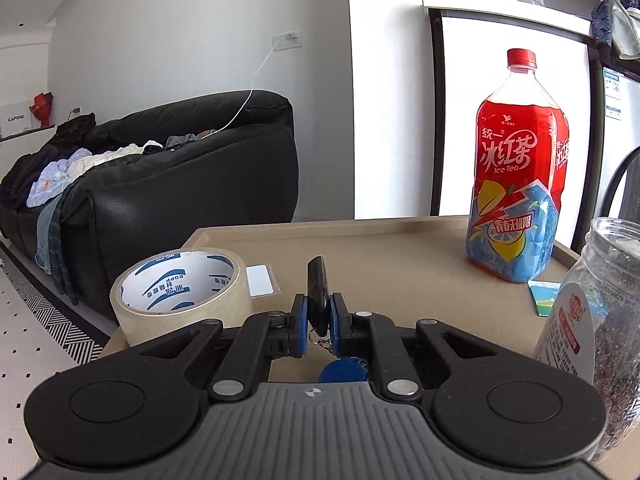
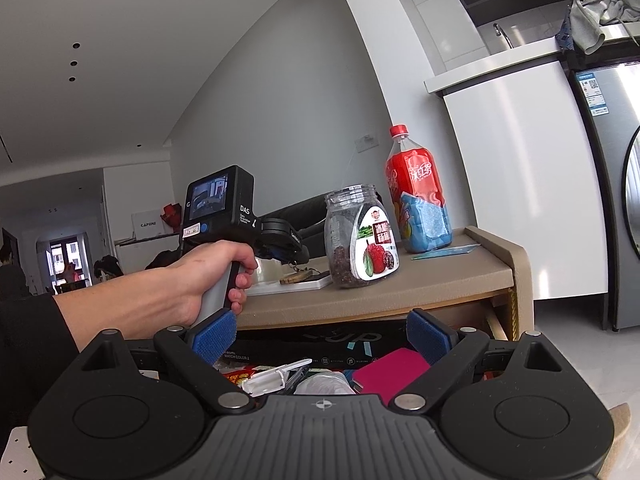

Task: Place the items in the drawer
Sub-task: 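Carry the held car key up and back from the cabinet top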

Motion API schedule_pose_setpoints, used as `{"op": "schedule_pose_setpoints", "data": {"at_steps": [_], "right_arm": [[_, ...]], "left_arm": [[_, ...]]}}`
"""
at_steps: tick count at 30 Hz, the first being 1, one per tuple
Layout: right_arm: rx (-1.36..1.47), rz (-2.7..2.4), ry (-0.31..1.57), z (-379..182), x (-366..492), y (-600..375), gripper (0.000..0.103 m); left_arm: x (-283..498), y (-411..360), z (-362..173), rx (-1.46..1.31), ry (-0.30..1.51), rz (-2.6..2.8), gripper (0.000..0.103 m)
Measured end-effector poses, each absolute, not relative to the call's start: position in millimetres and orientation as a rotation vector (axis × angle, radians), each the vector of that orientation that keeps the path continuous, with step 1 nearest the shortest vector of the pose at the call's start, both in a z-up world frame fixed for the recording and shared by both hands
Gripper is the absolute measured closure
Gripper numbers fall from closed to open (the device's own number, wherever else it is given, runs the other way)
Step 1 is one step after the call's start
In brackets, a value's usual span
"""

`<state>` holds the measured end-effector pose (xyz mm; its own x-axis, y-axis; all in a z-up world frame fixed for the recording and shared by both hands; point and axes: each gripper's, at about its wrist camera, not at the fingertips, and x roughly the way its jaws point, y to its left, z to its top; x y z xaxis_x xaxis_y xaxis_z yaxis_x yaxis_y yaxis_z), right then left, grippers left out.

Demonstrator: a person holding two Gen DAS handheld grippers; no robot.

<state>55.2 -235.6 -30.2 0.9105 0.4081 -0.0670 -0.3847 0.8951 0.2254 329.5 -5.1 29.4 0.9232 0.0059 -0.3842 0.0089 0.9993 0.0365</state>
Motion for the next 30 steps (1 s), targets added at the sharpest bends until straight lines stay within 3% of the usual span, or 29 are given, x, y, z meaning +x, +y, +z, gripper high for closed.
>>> {"op": "schedule_pose_setpoints", "data": {"at_steps": [30], "right_arm": [[0.186, 0.354, 0.063, -34, 54, -230, 0.008]], "left_arm": [[307, -8, 31, 0.053, 0.234, 0.015, 0.09]]}}
